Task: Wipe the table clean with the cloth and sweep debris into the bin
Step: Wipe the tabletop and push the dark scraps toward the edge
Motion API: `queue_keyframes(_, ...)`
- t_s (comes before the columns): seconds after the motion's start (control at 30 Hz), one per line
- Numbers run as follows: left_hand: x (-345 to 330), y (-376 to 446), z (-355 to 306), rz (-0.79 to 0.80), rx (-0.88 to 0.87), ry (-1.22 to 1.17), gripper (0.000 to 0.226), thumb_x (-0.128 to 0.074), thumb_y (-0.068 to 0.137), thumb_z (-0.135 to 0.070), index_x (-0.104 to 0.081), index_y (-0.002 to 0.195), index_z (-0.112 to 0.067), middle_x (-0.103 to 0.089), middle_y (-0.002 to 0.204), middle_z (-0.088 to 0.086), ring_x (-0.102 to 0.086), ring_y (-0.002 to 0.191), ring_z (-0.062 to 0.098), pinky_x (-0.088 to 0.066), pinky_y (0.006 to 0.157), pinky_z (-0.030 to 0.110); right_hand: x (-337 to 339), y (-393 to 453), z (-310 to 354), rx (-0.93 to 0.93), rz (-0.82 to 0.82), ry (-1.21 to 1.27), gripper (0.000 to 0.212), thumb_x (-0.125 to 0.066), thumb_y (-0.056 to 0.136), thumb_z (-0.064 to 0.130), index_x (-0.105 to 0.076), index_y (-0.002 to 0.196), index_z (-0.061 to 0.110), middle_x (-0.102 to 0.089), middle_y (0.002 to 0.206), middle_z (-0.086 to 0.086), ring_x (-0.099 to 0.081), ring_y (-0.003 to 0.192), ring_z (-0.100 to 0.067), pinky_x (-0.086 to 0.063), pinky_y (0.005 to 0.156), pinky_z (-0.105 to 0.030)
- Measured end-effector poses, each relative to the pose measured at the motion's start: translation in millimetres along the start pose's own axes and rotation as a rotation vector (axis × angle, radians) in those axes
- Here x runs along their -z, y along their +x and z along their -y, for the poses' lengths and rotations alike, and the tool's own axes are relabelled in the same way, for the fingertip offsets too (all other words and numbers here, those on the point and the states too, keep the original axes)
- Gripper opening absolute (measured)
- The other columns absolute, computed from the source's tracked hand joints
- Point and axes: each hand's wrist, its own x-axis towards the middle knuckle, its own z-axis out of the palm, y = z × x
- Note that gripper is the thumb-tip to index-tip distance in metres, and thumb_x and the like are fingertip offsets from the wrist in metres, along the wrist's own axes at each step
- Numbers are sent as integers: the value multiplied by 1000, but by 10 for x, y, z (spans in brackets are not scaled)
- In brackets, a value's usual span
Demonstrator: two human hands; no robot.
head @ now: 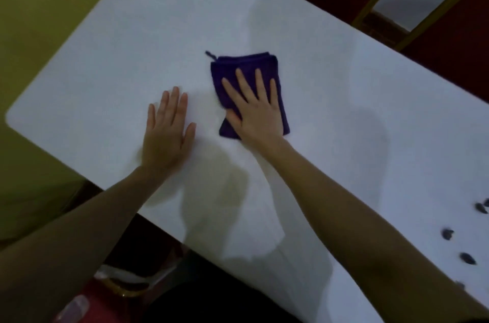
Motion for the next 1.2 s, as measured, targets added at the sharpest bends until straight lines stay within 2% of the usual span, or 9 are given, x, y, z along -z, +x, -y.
queue_keyframes(0.13,-94,-324,-16,27,26,28,68,-21,101,-48,-13,159,-13,-10,167,9,-7,154,24,-4,124,49,-139,-801,-109,13,-23,32,66,-36,96,49,-20,157,33,-16,166,0,-7,152,-34,-7,121,-57)
queue_keyframes(0.27,-125,-375,-15,-2,19,50,68,-24,101,-47,-18,159,-12,-14,166,10,-11,154,25,-6,124,49,-102,-1334,-638,-188,-47,-3,70,-38,90,52,-25,156,33,-18,165,0,-13,151,-35,-9,120,-57)
queue_keyframes(0.4,-143,-368,-22,-20,1,73,67,-25,101,-46,-17,159,-12,-14,166,10,-12,154,26,-7,124,49,69,-1105,-1043,-440,-36,20,67,-26,95,56,-16,158,33,-11,166,-2,-5,151,-37,-4,120,-59)
queue_keyframes(0.5,-151,-376,-14,-38,-6,94,66,-25,102,-45,-18,158,-11,-16,166,11,-14,153,27,-9,123,50,105,-620,-880,-494,-56,29,68,-23,95,54,-11,158,31,-7,167,-4,-1,151,-39,-1,119,-60)
queue_keyframes(0.67,-159,-363,-17,-36,-35,97,65,-22,104,-43,-16,159,-9,-15,166,12,-13,153,28,-10,124,51,-61,-449,74,-262,-38,-1,70,-33,92,51,-20,158,30,-15,165,-5,-8,150,-42,-2,120,-59)
queue_keyframes(0.73,-160,-361,0,-29,-27,82,65,-21,103,-43,-15,159,-10,-14,166,11,-11,154,27,-8,124,50,-186,-800,472,-136,-48,36,68,-38,94,47,-23,157,29,-17,165,-5,-9,150,-40,-4,120,-58)
queue_keyframes(0.83,-126,-373,-11,-19,-37,36,64,-21,103,-40,-14,159,-10,-12,166,10,-8,154,25,-6,124,49,-325,-1527,651,-85,-29,89,68,-42,97,48,-18,158,31,-11,166,-2,-3,152,-35,-5,121,-58)
queue_keyframes(1.03,-18,-724,-170,-3,-138,-6,63,-26,103,-36,-19,158,-7,-15,165,13,-11,154,29,-9,124,50,-341,-2432,-40,-349,-39,46,71,-43,88,53,-30,155,31,-21,164,-3,-15,150,-37,-13,118,-61)
queue_keyframes(1.2,-102,-1235,-141,24,-102,-61,66,-25,101,-40,-19,157,-6,-13,166,12,-8,154,28,-7,124,50,-122,-1901,-614,-558,-49,75,68,-28,96,54,-16,158,29,-11,166,-5,-5,151,-39,-3,119,-61)
